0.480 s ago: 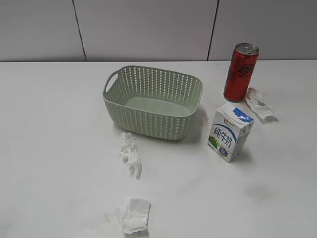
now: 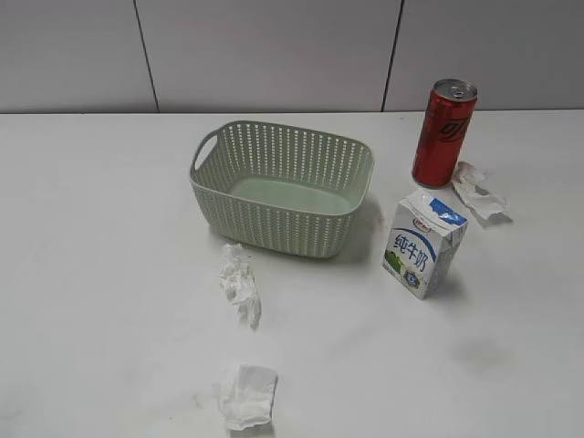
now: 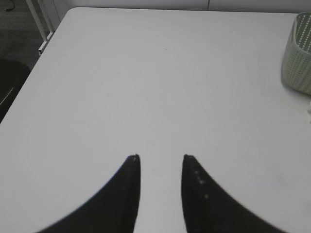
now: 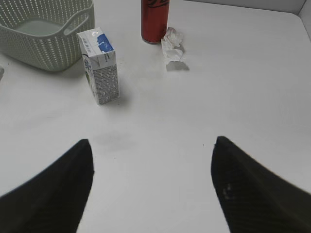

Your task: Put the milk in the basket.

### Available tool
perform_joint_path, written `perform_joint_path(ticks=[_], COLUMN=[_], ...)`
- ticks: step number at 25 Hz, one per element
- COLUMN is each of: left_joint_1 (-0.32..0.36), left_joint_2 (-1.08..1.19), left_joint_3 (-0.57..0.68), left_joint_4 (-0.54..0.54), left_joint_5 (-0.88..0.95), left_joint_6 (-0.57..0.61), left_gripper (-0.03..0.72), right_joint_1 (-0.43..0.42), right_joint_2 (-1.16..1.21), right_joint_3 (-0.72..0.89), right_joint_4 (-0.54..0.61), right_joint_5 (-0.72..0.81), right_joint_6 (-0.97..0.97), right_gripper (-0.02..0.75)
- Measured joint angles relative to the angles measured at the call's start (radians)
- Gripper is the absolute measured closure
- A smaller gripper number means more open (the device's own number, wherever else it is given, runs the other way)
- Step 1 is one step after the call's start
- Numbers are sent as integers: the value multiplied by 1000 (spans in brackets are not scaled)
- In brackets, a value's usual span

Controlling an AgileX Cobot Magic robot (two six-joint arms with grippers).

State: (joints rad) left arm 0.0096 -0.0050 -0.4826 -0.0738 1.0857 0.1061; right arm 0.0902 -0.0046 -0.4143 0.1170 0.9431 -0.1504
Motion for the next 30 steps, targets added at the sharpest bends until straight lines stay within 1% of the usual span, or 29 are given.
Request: perform_joint_path(ticks=[3, 7, 11, 16, 22, 26, 30], left_joint_1=[0, 0, 0, 0, 0, 0, 0], left_joint_2=[0, 0, 0, 0, 0, 0, 0], left_joint_3=[0, 0, 0, 0, 0, 0, 0], left_joint_4=[0, 0, 0, 0, 0, 0, 0], left_joint_5=[0, 0, 0, 0, 0, 0, 0], left_joint_6=[0, 0, 0, 0, 0, 0, 0], left_gripper=[452, 458, 458, 458, 463, 463, 463], right_joint_1=[0, 0, 0, -1, -1, -1, -1], right_joint_2=[0, 1, 66, 217, 419, 593, 775], right_joint_3=[0, 0, -41, -113, -126, -155, -231], right_joint_4=[0, 0, 0, 0, 2, 9, 12], right_joint_5=[0, 0, -14, -116, -255, -265, -263], right_joint_6=[0, 0, 0, 6, 73, 79, 56], right_gripper=[138, 76, 62, 61, 59, 59, 59])
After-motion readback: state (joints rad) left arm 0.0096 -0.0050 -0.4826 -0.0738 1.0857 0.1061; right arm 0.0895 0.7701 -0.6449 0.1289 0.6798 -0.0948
